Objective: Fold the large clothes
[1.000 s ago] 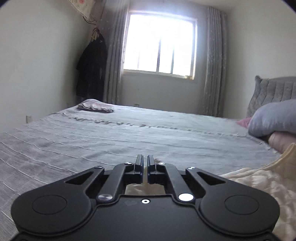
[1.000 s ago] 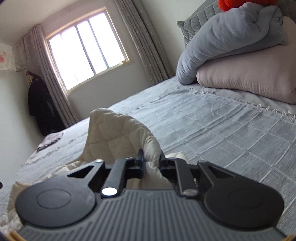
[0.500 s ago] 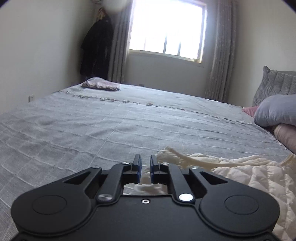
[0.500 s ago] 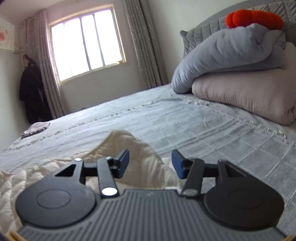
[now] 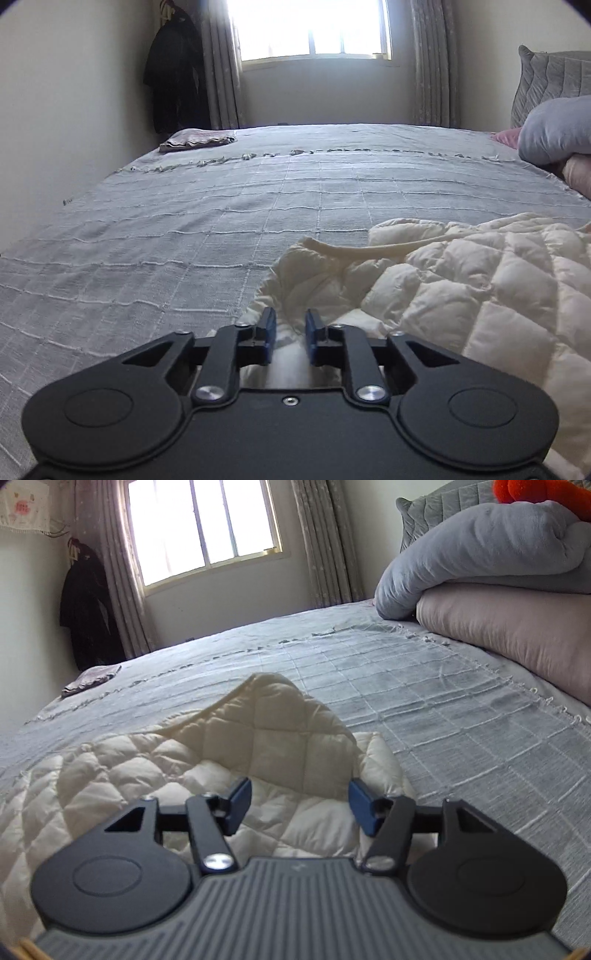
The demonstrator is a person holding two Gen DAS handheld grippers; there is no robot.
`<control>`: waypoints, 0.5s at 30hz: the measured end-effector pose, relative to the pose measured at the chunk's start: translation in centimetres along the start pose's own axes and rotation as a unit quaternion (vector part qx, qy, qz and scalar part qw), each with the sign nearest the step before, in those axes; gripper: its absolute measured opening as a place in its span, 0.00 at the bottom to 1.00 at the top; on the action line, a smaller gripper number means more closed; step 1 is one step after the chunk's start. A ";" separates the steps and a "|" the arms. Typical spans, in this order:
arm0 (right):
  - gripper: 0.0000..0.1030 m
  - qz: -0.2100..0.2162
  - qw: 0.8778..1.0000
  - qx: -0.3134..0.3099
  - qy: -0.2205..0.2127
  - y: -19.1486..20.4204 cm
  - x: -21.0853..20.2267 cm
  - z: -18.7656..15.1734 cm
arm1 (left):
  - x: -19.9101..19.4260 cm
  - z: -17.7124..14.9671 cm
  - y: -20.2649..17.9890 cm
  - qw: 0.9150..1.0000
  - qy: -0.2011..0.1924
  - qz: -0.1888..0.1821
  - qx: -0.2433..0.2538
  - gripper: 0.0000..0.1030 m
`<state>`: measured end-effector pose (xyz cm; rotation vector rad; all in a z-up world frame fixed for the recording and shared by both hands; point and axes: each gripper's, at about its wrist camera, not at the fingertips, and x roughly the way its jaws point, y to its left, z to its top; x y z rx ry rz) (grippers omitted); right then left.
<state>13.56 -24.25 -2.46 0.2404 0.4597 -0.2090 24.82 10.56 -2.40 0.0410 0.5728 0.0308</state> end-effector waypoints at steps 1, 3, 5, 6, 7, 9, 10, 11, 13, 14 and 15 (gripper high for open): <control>0.58 0.001 1.000 -0.001 -0.004 0.0 -0.8 0.2 | -1.0 -0.2 0.6 1.000 0.006 -0.008 -0.017 0.49; 0.62 0.002 1.000 -0.005 -0.011 0.0 -2.0 0.5 | -3.1 -0.6 1.7 0.999 0.011 -0.013 -0.051 0.99; 0.63 0.007 1.000 -0.014 -0.017 0.1 -3.4 0.7 | -5.1 -0.9 2.9 0.995 0.017 -0.032 -0.094 1.00; 0.66 0.009 1.000 -0.022 -0.021 0.3 -4.1 0.7 | -5.7 -0.9 3.6 0.992 0.028 -0.043 -0.113 1.00; 0.70 0.012 0.999 -0.031 -0.026 0.6 -4.9 0.7 | -6.6 -1.0 4.3 0.988 0.038 -0.055 -0.139 1.00; 0.74 0.020 0.998 -0.049 -0.033 1.2 -6.1 0.5 | -8.0 -1.6 5.4 0.977 0.048 -0.074 -0.192 1.00; 0.74 0.025 0.997 -0.058 -0.035 1.6 -6.6 0.4 | -8.6 -2.1 5.8 0.972 0.053 -0.083 -0.212 1.00; 0.74 0.028 0.997 -0.063 -0.035 1.9 -6.9 0.3 | -8.9 -2.7 6.0 0.968 0.060 -0.089 -0.225 1.00; 0.74 0.034 0.997 -0.066 -0.034 2.5 -7.4 0.0 | -9.2 -4.0 6.5 0.963 0.073 -0.085 -0.245 1.00; 0.74 0.037 0.997 -0.067 -0.033 2.8 -7.5 -0.1 | -9.2 -4.7 6.6 0.962 0.081 -0.076 -0.249 1.00; 0.74 0.040 0.996 -0.070 -0.030 3.1 -7.6 -0.4 | -9.2 -5.2 6.7 0.961 0.089 -0.069 -0.251 1.00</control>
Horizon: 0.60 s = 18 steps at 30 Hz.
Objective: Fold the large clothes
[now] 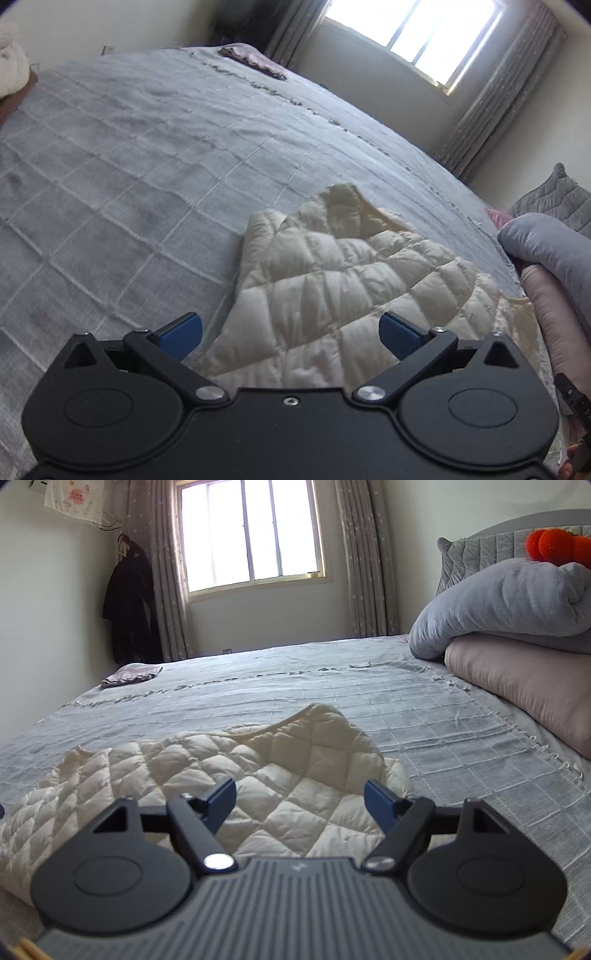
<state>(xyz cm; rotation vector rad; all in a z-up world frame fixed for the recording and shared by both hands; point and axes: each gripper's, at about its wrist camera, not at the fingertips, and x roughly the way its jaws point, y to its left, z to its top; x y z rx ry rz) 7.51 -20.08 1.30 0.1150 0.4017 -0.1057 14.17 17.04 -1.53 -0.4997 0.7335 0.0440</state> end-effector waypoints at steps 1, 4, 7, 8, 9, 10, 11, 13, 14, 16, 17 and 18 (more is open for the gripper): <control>0.74 0.002 1.000 -0.007 0.002 0.5 -0.1 -0.2 | 0.2 -0.3 0.6 1.000 0.011 0.005 -0.005 1.00; 0.74 0.005 0.999 -0.037 0.006 2.1 -0.2 -0.9 | 1.0 -0.6 2.8 0.997 0.049 -0.026 -0.052 1.00; 0.74 0.011 0.998 -0.062 0.009 3.6 -0.1 -1.3 | 1.5 -1.3 4.8 0.986 0.079 -0.080 -0.120 1.00; 0.74 0.014 0.998 -0.068 0.010 4.1 0.0 -1.5 | 1.5 -1.5 5.2 0.983 0.081 -0.095 -0.138 1.00; 0.74 0.018 0.997 -0.073 0.011 4.6 0.0 -1.6 | 1.5 -1.7 5.4 0.980 0.079 -0.106 -0.151 1.00; 0.74 0.021 0.997 -0.079 0.013 5.1 0.2 -1.8 | 1.4 -2.0 5.7 0.977 0.072 -0.113 -0.167 1.00; 0.74 0.024 0.996 -0.084 0.014 5.6 0.3 -1.9 | 1.5 -2.3 5.8 0.974 0.066 -0.120 -0.183 1.00; 0.74 0.027 0.995 -0.096 0.013 6.7 0.6 -2.1 | 1.6 -3.0 5.9 0.967 0.049 -0.129 -0.213 1.00; 0.74 0.028 0.994 -0.101 0.010 7.1 0.7 -2.2 | 1.7 -3.3 5.8 0.966 0.038 -0.130 -0.221 0.99; 0.74 0.031 0.994 -0.105 0.005 7.9 1.0 -2.3 | 2.0 -3.5 5.0 0.966 0.020 -0.124 -0.226 0.98; 0.74 0.034 0.994 -0.102 -0.001 8.2 1.2 -2.4 | 2.2 -3.6 4.7 0.966 0.008 -0.119 -0.229 0.98; 0.74 0.035 0.995 -0.098 -0.006 8.5 1.4 -2.3 | 2.3 -3.8 4.3 0.966 -0.002 -0.111 -0.235 0.98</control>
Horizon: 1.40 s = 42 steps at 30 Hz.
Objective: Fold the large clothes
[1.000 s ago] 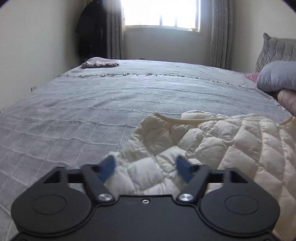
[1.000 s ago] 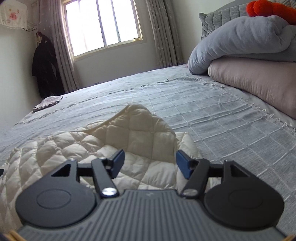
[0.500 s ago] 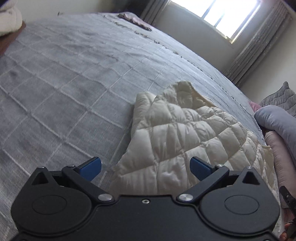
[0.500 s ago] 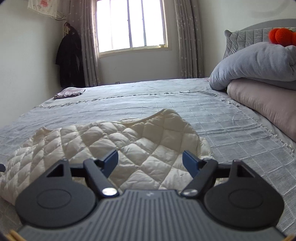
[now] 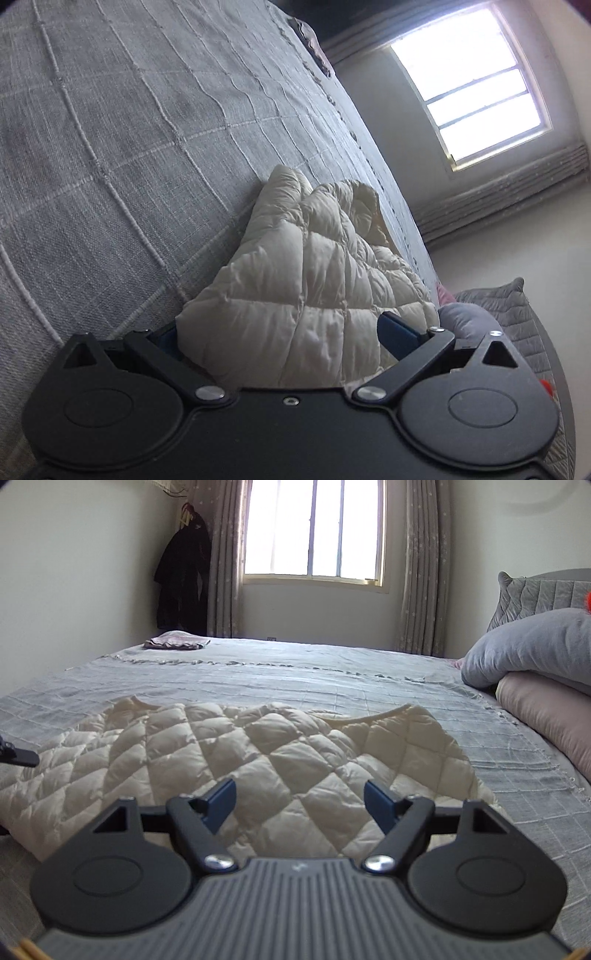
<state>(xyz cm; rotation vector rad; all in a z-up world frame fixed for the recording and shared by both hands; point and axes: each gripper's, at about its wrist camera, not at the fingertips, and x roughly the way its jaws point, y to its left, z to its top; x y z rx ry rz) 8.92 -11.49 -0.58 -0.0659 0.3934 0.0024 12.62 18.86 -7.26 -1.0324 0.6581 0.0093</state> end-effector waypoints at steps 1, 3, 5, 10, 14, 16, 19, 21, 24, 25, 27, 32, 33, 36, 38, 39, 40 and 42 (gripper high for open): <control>0.73 0.000 1.000 0.007 -0.008 0.3 0.2 0.1 | 0.1 -0.2 -0.2 1.000 -0.013 0.005 -0.004 0.98; 0.69 0.000 0.999 0.024 -0.022 0.7 0.6 0.4 | 0.3 -0.7 -0.6 0.999 -0.041 0.014 -0.012 0.97; 0.60 0.007 0.998 0.046 -0.035 1.3 1.0 0.7 | 0.4 -1.2 -1.3 0.997 -0.068 0.046 -0.006 0.81; 0.28 0.029 0.996 0.078 -0.022 3.1 3.7 1.1 | 1.2 -1.8 -2.6 0.989 -0.107 0.082 0.060 0.43; 0.25 0.030 0.995 0.088 0.033 4.5 5.9 0.3 | -0.5 -1.6 -3.7 0.980 -0.156 0.053 0.112 0.27; 0.25 0.048 0.992 0.106 0.055 4.9 6.3 0.4 | -2.2 -1.1 -4.6 0.972 -0.186 0.015 0.146 0.26; 0.24 0.101 0.979 0.157 0.084 5.1 6.7 0.3 | -5.2 -0.2 -6.0 0.951 -0.227 -0.053 0.201 0.25; 0.24 0.147 0.964 0.198 0.102 5.5 7.0 -0.1 | -6.8 0.4 -7.0 0.936 -0.242 -0.102 0.235 0.25; 0.23 0.205 0.941 0.235 0.127 6.5 7.2 -0.7 | -8.5 0.7 -7.9 0.921 -0.228 -0.176 0.263 0.25; 0.23 0.221 0.936 0.239 0.135 7.0 7.2 -0.9 | -8.5 0.6 -8.2 0.917 -0.217 -0.196 0.270 0.25; 0.23 0.236 0.931 0.238 0.144 7.6 7.1 -1.3 | -8.0 0.1 -8.8 0.914 -0.181 -0.232 0.278 0.25; 0.19 0.265 0.916 0.261 0.151 5.6 7.1 -2.1 | -5.0 -3.3 -11.2 0.894 -0.103 -0.280 0.334 0.25; 0.19 0.271 0.909 0.276 0.156 4.6 7.0 -2.2 | -4.7 -4.0 -11.7 0.889 -0.096 -0.284 0.346 0.25; 0.19 0.277 0.896 0.302 0.170 1.3 6.0 -1.7 | -3.8 -5.2 -12.8 0.883 -0.076 -0.293 0.359 0.25; 0.20 0.262 0.904 0.290 0.174 -0.7 4.7 -1.3 | -3.5 -6.2 -13.3 0.881 -0.063 -0.295 0.365 0.25; 0.21 0.253 0.908 0.286 0.175 -1.7 4.1 -1.3 | -3.2 -6.5 -13.5 0.880 -0.057 -0.294 0.369 0.25; 0.22 0.247 0.909 0.287 0.173 -2.8 3.5 -1.2 | -2.8 -6.8 -13.7 0.879 -0.051 -0.292 0.372 0.25; 0.30 0.237 0.907 0.307 0.163 -5.4 2.2 -1.4 | -2.2 -7.9 -14.0 0.878 -0.037 -0.286 0.383 0.25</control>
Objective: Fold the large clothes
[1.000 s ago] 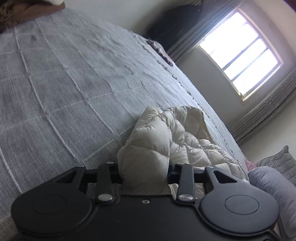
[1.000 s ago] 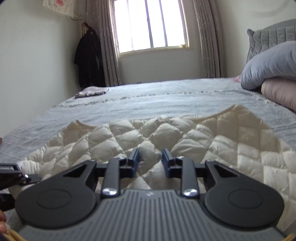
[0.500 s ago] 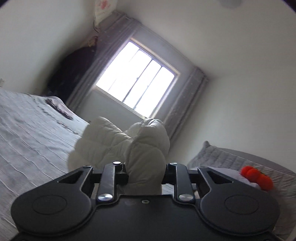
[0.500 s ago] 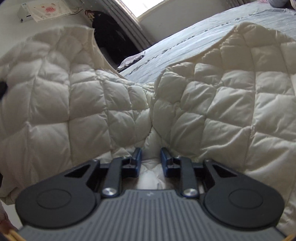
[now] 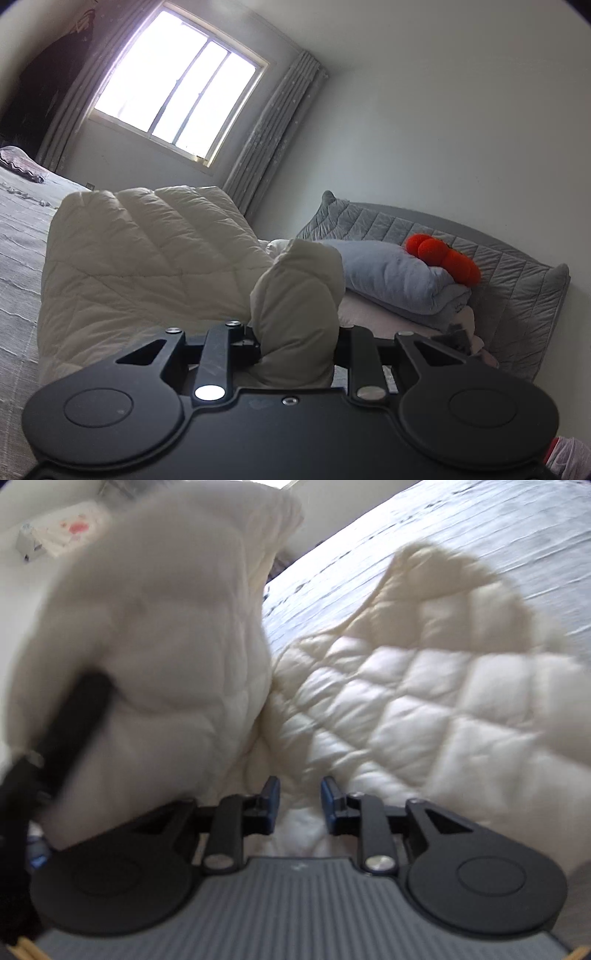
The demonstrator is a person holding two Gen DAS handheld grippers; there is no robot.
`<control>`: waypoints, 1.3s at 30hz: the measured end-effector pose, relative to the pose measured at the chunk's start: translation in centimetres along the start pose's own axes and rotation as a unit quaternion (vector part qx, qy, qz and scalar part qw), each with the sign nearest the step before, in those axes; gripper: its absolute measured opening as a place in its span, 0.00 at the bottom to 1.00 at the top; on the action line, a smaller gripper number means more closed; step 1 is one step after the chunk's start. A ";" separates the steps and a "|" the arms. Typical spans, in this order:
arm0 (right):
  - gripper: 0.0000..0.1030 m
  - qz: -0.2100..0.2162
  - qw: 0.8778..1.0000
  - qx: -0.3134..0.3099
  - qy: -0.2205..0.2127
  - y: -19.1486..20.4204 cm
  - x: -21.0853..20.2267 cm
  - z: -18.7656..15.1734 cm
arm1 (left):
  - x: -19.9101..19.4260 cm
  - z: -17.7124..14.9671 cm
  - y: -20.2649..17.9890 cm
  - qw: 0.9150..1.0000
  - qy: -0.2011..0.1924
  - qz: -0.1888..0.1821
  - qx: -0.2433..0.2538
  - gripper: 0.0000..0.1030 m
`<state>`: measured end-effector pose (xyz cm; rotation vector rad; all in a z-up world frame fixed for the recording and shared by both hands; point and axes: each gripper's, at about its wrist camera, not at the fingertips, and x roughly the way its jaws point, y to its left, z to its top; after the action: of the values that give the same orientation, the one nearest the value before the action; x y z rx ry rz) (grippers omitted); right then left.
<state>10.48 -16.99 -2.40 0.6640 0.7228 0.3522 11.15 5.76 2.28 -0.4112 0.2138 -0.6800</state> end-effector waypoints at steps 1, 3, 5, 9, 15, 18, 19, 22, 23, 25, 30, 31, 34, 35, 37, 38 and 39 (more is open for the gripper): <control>0.42 -0.001 1.000 0.017 -0.014 -1.2 -1.4 0.4 | 0.4 -0.5 -0.3 1.000 0.012 -0.001 0.005 0.25; 0.51 -0.005 0.998 0.049 -0.049 -3.4 -4.1 1.0 | 1.2 -1.8 -1.4 0.999 0.039 -0.001 0.026 0.25; 0.51 -0.009 0.993 0.082 -0.083 -5.5 -6.7 1.4 | 2.4 -3.0 -2.9 0.995 0.072 0.003 0.063 0.25; 0.51 0.002 0.984 0.133 -0.121 -8.6 -10.3 2.0 | 4.5 -5.9 -4.7 0.983 0.137 0.004 0.126 0.25; 0.71 0.028 0.984 0.139 -0.111 -9.0 -10.4 3.0 | 5.7 -8.4 -4.9 0.972 0.177 -0.003 0.156 0.25; 0.73 0.000 0.989 0.118 -0.087 -7.9 -8.7 3.3 | 5.7 -8.7 -4.9 0.971 0.180 -0.005 0.157 0.26; 0.72 0.001 0.990 0.114 -0.081 -7.8 -7.9 3.4 | 5.5 -8.5 -4.7 0.971 0.181 -0.006 0.154 0.26; 0.71 0.011 0.992 0.103 -0.077 -6.4 -6.6 3.4 | 5.7 -8.4 -4.9 0.972 0.179 -0.011 0.155 0.26; 0.71 0.008 0.992 0.096 -0.076 -6.0 -6.3 3.6 | 5.6 -8.3 -4.9 0.972 0.178 -0.013 0.156 0.26; 0.64 -0.009 0.995 0.071 -0.071 -5.0 -5.4 3.8 | 5.7 -8.2 -5.0 0.972 0.176 -0.012 0.158 0.26; 0.16 -0.032 0.996 0.017 -0.082 -3.5 -4.9 4.0 | 4.6 -6.4 -4.7 0.965 0.185 -0.001 0.185 0.31; 0.14 -0.025 0.996 0.010 -0.089 -3.4 -5.0 4.1 | 4.3 -5.6 -4.8 0.963 0.189 -0.001 0.190 0.33; 0.13 -0.016 0.993 -0.017 -0.115 -3.2 -6.4 4.5 | 2.3 -3.5 -4.8 0.963 0.183 -0.018 0.199 0.52; 0.13 -0.013 0.993 -0.012 -0.120 -3.6 -6.6 4.9 | 1.5 -2.8 -4.8 0.963 0.175 -0.021 0.203 0.61; 0.12 -0.009 0.992 0.007 -0.124 -4.9 -7.4 5.2 | 0.0 -1.6 -4.6 0.964 0.155 -0.026 0.215 0.72; 0.11 -0.012 0.992 0.017 -0.126 -5.7 -7.7 5.4 | -0.2 -1.1 -4.4 0.965 0.143 -0.019 0.221 0.72; 0.11 -0.017 0.991 0.029 -0.127 -6.6 -8.0 5.4 | -0.2 -0.6 -4.1 0.965 0.134 -0.006 0.224 0.71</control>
<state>9.16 -28.30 0.14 0.7350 0.5031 0.2108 8.50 2.86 3.57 0.1150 0.3047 -0.7721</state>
